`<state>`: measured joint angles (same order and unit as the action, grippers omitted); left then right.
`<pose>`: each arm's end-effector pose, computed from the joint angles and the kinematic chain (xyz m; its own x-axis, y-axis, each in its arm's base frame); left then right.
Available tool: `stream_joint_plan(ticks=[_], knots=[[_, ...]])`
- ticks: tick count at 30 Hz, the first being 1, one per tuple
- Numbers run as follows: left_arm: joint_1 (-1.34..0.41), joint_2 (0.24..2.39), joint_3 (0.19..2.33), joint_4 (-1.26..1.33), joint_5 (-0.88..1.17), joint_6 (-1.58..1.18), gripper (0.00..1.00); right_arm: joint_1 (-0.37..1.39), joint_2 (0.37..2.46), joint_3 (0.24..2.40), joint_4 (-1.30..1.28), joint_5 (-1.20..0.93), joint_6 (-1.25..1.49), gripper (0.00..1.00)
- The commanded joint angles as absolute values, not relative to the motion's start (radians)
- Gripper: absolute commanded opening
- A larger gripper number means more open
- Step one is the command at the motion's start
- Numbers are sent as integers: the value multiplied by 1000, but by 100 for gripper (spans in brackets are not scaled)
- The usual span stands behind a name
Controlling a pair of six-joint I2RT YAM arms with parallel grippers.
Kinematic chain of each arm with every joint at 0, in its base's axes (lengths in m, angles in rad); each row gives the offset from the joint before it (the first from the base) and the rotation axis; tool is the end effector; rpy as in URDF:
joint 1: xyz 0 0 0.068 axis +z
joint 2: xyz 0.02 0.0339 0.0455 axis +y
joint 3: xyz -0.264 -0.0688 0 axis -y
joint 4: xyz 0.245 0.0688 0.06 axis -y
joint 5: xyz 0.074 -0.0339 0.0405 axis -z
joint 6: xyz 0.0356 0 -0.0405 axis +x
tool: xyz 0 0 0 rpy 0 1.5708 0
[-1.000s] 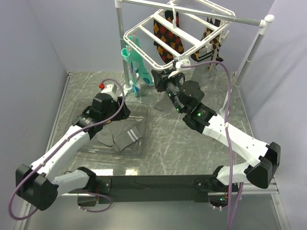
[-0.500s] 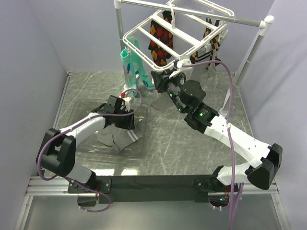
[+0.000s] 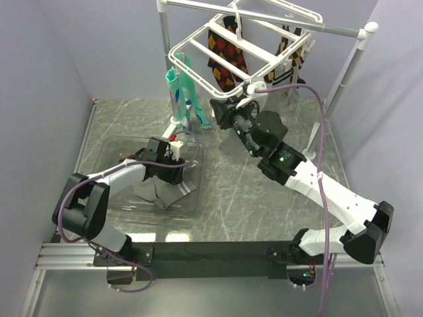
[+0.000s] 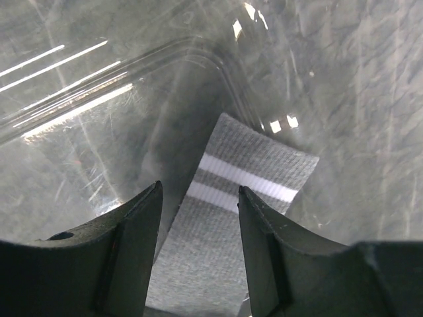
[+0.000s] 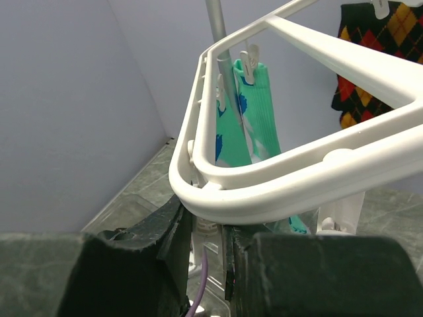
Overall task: Clip the socks to the hanger
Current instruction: Pick up the sock from the bin.
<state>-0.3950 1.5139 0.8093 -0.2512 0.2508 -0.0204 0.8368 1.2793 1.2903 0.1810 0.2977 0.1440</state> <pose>0.2671 -0.1209 0.1755 -0.7640 0.2971 -0.5727 0.4894 0.8453 -0.2144 0.2050 0.2117 0.4497 0.0523 0.2628 -0.9634 -0.5300 0.8250 0.1963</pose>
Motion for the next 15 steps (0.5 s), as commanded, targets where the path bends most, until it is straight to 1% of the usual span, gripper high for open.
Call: stream_joint_plan(ticks=[1, 8, 15], knots=[[-382, 1519, 808, -196, 281, 32, 55, 834, 1252, 1321, 133, 290, 137, 0], [-380, 1606, 861, -242, 350, 73, 48, 834, 1246, 1322, 127, 304, 129, 0], [-380, 1632, 870, -239, 347, 81, 49, 833, 1239, 1315, 118, 321, 123, 0]])
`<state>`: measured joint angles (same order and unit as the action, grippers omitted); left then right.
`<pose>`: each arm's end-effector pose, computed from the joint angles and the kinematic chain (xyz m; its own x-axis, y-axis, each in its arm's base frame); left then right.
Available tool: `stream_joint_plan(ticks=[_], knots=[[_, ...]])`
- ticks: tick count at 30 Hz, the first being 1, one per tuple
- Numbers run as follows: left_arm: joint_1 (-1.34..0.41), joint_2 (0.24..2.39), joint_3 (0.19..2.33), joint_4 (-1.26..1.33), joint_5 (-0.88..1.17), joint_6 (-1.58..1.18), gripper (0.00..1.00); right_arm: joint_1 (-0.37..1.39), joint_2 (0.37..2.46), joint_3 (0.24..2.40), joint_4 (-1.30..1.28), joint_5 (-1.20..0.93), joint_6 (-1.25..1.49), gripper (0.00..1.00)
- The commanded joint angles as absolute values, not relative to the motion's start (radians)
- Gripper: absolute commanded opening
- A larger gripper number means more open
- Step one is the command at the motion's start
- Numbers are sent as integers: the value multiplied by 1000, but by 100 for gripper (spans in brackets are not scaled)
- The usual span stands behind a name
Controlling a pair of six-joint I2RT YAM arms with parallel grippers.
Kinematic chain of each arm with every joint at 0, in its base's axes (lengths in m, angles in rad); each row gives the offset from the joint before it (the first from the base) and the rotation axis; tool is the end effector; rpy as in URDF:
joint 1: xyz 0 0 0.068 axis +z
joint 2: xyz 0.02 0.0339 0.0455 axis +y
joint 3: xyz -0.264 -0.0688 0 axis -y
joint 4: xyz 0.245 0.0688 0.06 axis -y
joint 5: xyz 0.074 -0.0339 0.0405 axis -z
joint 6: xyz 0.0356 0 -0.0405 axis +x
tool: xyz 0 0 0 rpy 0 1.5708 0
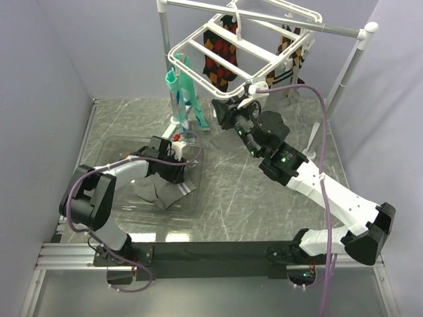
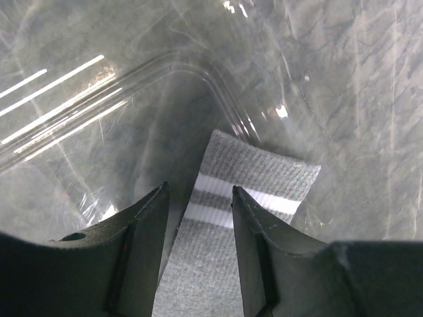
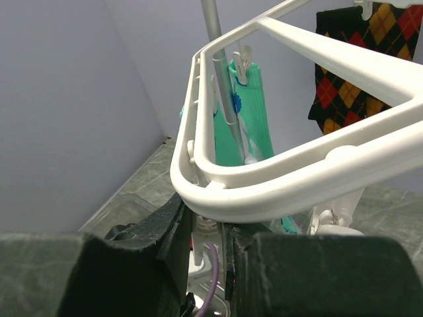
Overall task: Clip the socks to the hanger
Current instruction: Pick up the sock from the bin.
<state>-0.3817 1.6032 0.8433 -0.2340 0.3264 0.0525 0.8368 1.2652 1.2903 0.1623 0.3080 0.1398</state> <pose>0.2799 -0.1247 0.1618 -0.7497 0.3545 -0.5588 0.5552 0.7964 -0.2398 0.2023 0.2081 0.4515 0.0528 0.2567 -0.9650 -0.5205 0.8318 0.1928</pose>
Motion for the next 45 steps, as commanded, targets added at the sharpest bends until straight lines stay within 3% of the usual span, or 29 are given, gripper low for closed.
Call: stream_joint_plan(ticks=[1, 15, 27, 37, 40, 45], knots=[[-380, 1646, 876, -245, 345, 80, 48, 834, 1235, 1315, 118, 324, 120, 0], [-403, 1677, 890, -279, 356, 127, 42, 835, 1238, 1328, 101, 339, 115, 0], [-452, 1710, 900, -316, 321, 169, 43, 836, 1246, 1342, 87, 341, 115, 0], [-460, 1773, 931, -325, 293, 155, 5, 834, 1244, 1345, 86, 342, 106, 0], [-456, 1737, 920, -298, 279, 135, 1, 834, 1256, 1356, 77, 342, 113, 0], [-379, 1609, 894, -207, 252, 48, 1, 834, 1276, 1376, 64, 342, 138, 0]])
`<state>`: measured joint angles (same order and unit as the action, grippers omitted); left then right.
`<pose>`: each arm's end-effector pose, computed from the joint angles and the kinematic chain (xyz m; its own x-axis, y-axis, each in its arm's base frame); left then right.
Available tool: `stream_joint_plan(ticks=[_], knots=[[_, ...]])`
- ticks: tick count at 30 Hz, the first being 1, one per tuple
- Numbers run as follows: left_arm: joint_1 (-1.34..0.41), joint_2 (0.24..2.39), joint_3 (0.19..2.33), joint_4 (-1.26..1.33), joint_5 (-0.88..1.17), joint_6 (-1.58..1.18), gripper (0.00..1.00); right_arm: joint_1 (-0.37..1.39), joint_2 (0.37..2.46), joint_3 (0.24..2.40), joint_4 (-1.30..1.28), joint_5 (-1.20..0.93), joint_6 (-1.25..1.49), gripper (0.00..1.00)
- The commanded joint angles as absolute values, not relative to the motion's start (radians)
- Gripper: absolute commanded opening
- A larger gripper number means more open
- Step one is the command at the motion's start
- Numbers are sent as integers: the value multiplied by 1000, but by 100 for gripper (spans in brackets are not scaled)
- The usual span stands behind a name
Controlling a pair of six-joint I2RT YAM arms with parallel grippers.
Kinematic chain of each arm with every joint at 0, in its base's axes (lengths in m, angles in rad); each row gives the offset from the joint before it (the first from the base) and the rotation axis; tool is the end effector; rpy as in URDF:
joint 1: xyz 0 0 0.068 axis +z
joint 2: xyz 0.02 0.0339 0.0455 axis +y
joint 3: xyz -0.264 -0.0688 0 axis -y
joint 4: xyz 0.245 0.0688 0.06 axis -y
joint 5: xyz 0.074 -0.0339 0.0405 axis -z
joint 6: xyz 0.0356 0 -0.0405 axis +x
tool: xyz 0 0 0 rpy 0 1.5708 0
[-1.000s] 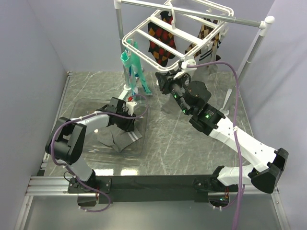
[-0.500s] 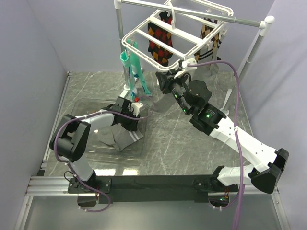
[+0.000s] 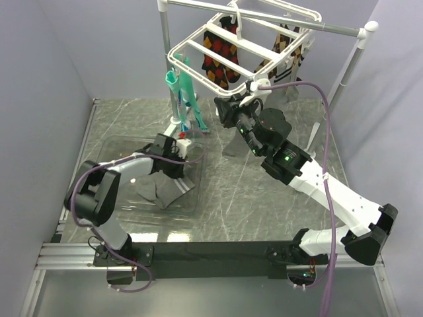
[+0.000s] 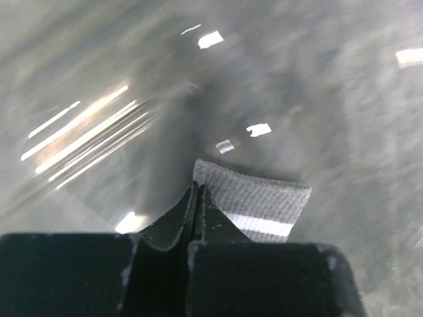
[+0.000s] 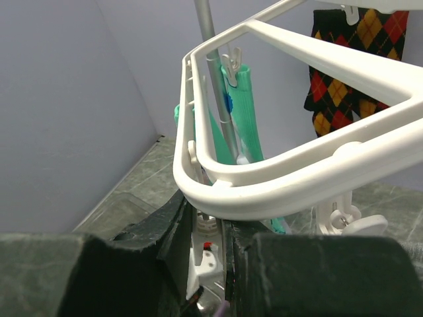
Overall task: Clip the socks to the hanger
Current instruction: Pick up the sock from the bin, then clamp the sock onto the hanger.
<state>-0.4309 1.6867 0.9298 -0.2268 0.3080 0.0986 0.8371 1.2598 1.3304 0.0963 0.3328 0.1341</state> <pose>0.2950 -0.1475 0.1613 -0.6986 0.4244 -0.5761 0.6224 0.7576 -0.1966 0.1998 0.2043 0.4599 0.0452 0.2389 -0.9700 -0.4967 0.8478 0.1856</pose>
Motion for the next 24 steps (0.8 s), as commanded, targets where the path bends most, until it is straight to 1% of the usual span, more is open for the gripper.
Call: stream_joint_plan(ticks=[1, 3, 12, 18, 24], knots=[[-370, 1545, 870, -165, 261, 40, 1, 834, 1279, 1381, 63, 347, 143, 0], [-359, 1458, 833, -117, 278, 12, 1, 834, 1287, 1388, 57, 347, 147, 0], [-357, 1273, 776, 4, 276, -67, 1, 834, 1318, 1419, 28, 344, 186, 0], [-357, 1056, 700, 220, 319, -205, 1, 834, 1335, 1430, 15, 307, 232, 0], [-368, 954, 742, 265, 308, -296, 1, 834, 1338, 1434, 28, 296, 256, 0]])
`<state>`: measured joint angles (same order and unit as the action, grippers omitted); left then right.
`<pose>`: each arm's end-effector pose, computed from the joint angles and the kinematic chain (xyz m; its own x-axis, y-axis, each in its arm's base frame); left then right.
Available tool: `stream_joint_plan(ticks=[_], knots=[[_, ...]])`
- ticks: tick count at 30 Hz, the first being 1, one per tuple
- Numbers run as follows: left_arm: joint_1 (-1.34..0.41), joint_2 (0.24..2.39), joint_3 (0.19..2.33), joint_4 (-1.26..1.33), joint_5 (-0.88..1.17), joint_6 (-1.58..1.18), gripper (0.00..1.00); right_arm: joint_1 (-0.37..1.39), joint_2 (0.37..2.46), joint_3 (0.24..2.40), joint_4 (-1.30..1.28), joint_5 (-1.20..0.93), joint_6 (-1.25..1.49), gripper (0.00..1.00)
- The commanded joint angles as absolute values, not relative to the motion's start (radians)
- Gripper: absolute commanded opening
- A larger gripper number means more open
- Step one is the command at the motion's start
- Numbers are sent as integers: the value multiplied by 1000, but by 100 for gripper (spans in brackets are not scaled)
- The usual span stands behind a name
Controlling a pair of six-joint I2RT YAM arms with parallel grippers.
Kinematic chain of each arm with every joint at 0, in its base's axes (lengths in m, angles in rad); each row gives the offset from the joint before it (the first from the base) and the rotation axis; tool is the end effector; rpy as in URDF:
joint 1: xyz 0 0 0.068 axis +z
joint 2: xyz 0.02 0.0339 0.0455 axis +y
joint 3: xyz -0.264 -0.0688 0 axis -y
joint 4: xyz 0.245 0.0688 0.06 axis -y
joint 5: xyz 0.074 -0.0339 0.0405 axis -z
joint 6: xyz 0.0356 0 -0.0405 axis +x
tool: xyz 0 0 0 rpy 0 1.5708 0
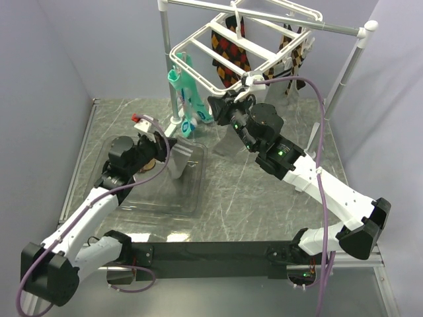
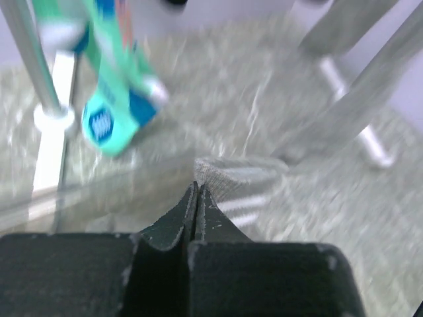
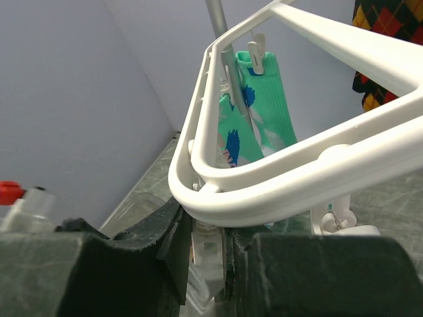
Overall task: Clip the socks to the hanger
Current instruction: Clamp the sock onto the hanger.
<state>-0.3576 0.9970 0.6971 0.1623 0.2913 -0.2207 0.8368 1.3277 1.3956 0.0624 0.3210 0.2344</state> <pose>0.2171 -0.0920 0.3053 -0.2571 -0.1278 -0.9579 0.5590 0.7889 -0.2553 0.2118 0.2180 0.4602 -0.0303 0.2954 -0.9549 -0.5017 0.8218 0.2702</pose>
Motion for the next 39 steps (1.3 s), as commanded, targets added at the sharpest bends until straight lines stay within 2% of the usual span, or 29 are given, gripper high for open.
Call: stream_joint_plan(ticks=[1, 6, 16, 39], knots=[[-371, 947, 756, 282, 316, -304, 1, 834, 1344, 1434, 32, 292, 253, 0], [-390, 934, 788, 360, 438, -313, 0, 834, 1342, 1431, 81, 256, 229, 0], [-391, 1048, 882, 546, 624, -363, 1, 827, 1325, 1414, 127, 203, 222, 0], [-403, 1143, 1015, 603, 663, -357, 1, 819, 1284, 1364, 166, 187, 236, 0]])
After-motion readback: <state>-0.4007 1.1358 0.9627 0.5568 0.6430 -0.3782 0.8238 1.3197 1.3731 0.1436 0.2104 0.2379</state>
